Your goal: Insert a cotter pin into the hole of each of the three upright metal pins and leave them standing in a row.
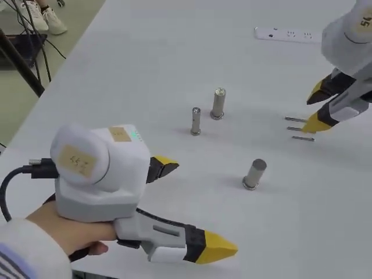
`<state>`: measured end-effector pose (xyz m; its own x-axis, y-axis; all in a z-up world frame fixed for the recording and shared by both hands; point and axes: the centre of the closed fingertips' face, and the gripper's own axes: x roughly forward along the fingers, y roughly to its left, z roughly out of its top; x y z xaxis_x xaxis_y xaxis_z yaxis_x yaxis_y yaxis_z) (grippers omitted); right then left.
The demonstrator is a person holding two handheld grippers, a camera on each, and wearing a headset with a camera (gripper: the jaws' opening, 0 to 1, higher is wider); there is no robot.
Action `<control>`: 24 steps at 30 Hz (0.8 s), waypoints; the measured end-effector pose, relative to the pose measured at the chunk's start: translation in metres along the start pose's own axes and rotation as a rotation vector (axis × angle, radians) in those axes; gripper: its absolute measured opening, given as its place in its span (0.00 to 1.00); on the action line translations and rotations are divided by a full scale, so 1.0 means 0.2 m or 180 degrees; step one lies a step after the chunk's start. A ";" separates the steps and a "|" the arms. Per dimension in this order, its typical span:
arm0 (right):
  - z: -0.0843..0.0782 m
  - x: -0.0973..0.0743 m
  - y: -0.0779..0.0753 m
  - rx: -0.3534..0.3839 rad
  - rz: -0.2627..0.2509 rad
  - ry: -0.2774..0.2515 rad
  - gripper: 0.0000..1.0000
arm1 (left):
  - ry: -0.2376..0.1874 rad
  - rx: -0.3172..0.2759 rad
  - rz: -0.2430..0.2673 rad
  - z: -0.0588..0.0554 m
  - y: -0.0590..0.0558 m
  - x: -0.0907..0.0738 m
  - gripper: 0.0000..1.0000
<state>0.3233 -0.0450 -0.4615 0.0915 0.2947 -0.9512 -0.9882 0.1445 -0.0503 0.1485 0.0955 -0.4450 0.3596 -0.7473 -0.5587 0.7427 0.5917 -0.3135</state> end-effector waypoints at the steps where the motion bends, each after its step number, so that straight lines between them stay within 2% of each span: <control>1: 0.00 0.00 0.00 -0.0005 0.0007 0.0008 0.32 | -0.0003 -0.0001 -0.0003 0.00 0.00 0.00 0.95; 12: -0.05 0.03 -0.07 -0.0066 0.0015 0.0155 0.27 | -0.0059 -0.0032 -0.0031 0.02 -0.01 0.00 0.94; 19: -0.07 0.03 -0.12 -0.0060 -0.0020 0.0175 0.25 | -0.0073 -0.0063 -0.0026 0.02 -0.01 -0.01 0.94; 24: -0.08 0.03 -0.12 -0.0063 -0.0009 0.0186 0.19 | -0.0087 -0.0078 -0.0028 0.02 -0.01 -0.01 0.93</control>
<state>0.3465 -0.0614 -0.4709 0.0877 0.2386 -0.9671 -0.9903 0.1263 -0.0586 0.1490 0.0938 -0.4395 0.3685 -0.7603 -0.5349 0.7319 0.5920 -0.3374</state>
